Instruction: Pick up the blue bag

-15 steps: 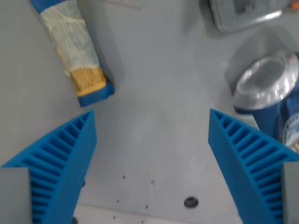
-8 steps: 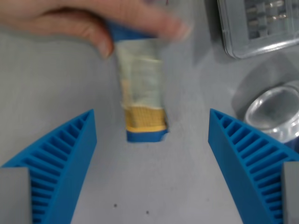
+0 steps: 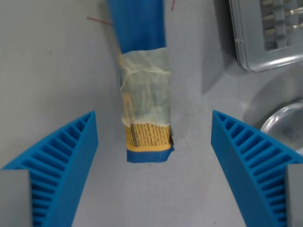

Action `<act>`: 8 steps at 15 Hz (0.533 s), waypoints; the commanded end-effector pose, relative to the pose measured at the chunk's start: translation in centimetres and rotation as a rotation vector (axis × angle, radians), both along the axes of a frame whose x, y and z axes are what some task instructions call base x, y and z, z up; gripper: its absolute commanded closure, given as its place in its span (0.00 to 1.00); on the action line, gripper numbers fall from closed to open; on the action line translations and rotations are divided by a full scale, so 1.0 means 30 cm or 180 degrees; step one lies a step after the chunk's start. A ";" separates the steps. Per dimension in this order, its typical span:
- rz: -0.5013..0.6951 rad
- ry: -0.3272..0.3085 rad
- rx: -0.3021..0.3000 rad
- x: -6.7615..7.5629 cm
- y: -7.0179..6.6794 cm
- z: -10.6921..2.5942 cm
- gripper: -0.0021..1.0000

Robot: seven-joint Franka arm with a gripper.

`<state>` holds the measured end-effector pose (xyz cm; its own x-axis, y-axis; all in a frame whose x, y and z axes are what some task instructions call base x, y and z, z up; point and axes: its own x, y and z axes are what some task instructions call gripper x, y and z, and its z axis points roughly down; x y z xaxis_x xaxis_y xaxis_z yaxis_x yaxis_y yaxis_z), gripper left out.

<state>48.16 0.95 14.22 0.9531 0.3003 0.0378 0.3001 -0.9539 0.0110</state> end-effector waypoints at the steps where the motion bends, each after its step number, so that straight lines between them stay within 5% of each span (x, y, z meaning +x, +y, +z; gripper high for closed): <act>1: 0.0077 -0.0096 0.0083 0.015 0.003 -0.033 0.00; 2: 0.0075 -0.0091 0.0082 0.015 0.003 -0.045 0.00; 3: 0.0071 -0.0093 0.0080 0.016 0.003 -0.056 1.00; 8: 0.0071 -0.0093 0.0080 0.016 0.003 -0.056 1.00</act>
<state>48.31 0.97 12.51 0.9519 0.3035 0.0407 0.3033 -0.9528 0.0110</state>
